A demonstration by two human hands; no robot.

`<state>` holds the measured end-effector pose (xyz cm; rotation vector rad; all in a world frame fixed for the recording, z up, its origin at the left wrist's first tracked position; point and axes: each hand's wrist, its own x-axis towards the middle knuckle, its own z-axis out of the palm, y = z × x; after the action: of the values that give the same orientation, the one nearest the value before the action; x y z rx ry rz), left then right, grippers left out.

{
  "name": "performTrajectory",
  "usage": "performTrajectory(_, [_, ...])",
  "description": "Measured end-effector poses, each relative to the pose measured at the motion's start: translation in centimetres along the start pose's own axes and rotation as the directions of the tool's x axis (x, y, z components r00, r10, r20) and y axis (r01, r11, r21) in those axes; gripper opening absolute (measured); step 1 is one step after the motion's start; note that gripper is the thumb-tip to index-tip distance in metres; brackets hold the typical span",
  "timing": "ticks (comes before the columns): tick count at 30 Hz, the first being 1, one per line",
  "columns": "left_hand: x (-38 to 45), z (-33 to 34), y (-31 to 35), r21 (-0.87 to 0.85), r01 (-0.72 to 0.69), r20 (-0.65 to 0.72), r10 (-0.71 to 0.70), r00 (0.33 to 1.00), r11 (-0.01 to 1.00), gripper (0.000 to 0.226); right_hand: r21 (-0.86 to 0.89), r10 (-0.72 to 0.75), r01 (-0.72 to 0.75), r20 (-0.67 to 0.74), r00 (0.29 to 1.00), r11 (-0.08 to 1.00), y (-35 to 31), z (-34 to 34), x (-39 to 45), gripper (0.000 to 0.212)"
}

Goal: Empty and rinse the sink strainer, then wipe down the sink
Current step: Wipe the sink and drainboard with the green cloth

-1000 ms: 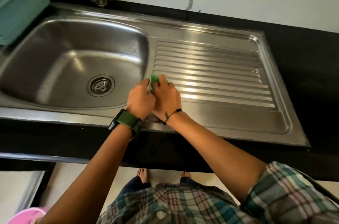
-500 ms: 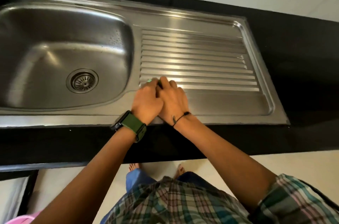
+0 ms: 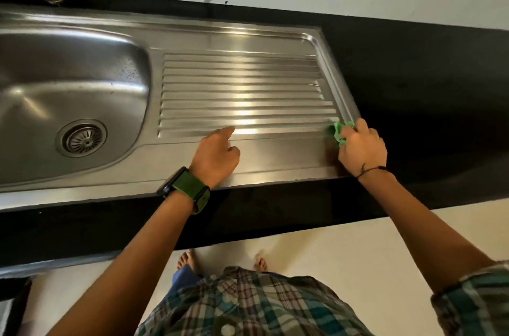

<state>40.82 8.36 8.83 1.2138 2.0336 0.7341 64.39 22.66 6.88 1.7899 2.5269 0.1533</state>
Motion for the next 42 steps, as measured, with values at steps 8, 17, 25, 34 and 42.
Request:
performTrajectory(8, [-0.8, -3.1, -2.2, -0.118, 0.106, -0.189, -0.127, 0.974, 0.987, 0.048, 0.237, -0.177, 0.17, 0.011, 0.984, 0.957, -5.3, -1.1, -3.0, 0.029])
performTrajectory(17, [-2.0, -6.0, -4.6, -0.113, 0.177, -0.37, -0.206, 0.906, 0.978, 0.04, 0.449, -0.56, 0.518, -0.046, 0.827, 0.728, -24.2, -2.1, -6.1, 0.046])
performTrajectory(25, [-2.5, -8.0, -7.0, -0.129, 0.277, -0.48, -0.305, 0.823, 0.952, 0.034, 0.456, -0.81, 0.745, -0.083, 0.58, 0.487, -29.1, -2.5, -5.4, 0.033])
performTrajectory(34, [-1.2, -0.1, -0.5, 0.238, 0.096, -0.278, -0.027, 0.96, 0.966, 0.021, 0.409, -0.793, 0.719, 0.018, 0.609, 0.562, -15.9, -2.5, -4.0, 0.041])
performTrajectory(42, [0.8, 8.0, 6.7, 0.124, -0.239, 0.108, 0.227, 0.968, 0.963, 0.038, 0.179, -0.465, 0.443, 0.101, 0.88, 0.878, 0.0, -1.4, -3.4, 0.04])
